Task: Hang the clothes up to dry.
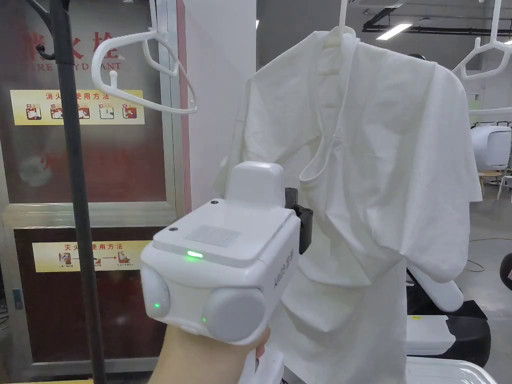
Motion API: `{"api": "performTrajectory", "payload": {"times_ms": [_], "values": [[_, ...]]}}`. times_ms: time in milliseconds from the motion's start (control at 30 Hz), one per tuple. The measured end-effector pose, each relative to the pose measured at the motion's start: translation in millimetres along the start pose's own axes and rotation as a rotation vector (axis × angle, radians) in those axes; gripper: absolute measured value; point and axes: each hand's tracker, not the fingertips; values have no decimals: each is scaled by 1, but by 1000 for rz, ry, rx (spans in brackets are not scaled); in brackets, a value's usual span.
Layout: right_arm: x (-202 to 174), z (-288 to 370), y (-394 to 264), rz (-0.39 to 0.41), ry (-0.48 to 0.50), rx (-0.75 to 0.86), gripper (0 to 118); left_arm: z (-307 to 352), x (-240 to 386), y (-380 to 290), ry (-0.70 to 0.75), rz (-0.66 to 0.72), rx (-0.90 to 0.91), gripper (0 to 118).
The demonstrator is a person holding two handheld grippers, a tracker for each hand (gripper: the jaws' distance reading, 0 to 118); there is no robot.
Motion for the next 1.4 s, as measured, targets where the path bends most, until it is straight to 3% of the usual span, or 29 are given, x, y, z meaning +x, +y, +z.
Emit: {"api": "performTrajectory", "payload": {"times_ms": [67,133,167,200,300,333,433,500,733,933,1067,1167,1300,1400], "values": [[10,-8,5,-37,103,-18,0,0,-13,5,-143,42,-49,0],[24,-18,10,-77,294,-47,0,-3,-28,8,-435,94,-153,0],[30,-22,12,-76,424,-59,0,-3,-33,8,-534,128,-176,0],[37,-29,11,-80,616,-65,0,-3,-41,8,-656,161,-204,0],[52,-53,1,-165,1096,-151,0,3,-66,0,-1016,340,-120,0],[52,-59,-4,-182,1145,-142,0,5,-71,2,-1099,359,-98,0],[47,-75,-8,-264,975,-187,0,16,-78,-1,-1093,354,-95,0],[34,-81,-11,-251,1010,-181,0,18,-85,-2,-1077,368,-97,0],[-16,-113,-10,-225,1127,-211,0,48,-109,-9,-933,313,-160,0],[-97,-178,-15,-211,1380,-228,0,136,-164,-19,-660,280,-188,0],[-190,-222,-29,-195,1569,-273,0,234,-202,-23,-362,267,-223,0],[-280,-257,-48,-199,1775,-324,0,328,-213,-24,-87,305,-215,0],[-420,-254,-69,-172,2046,-385,0,443,-188,-20,267,295,-237,0],[-503,-230,-79,-164,2227,-410,0,508,-156,-18,504,314,-231,0]]}}
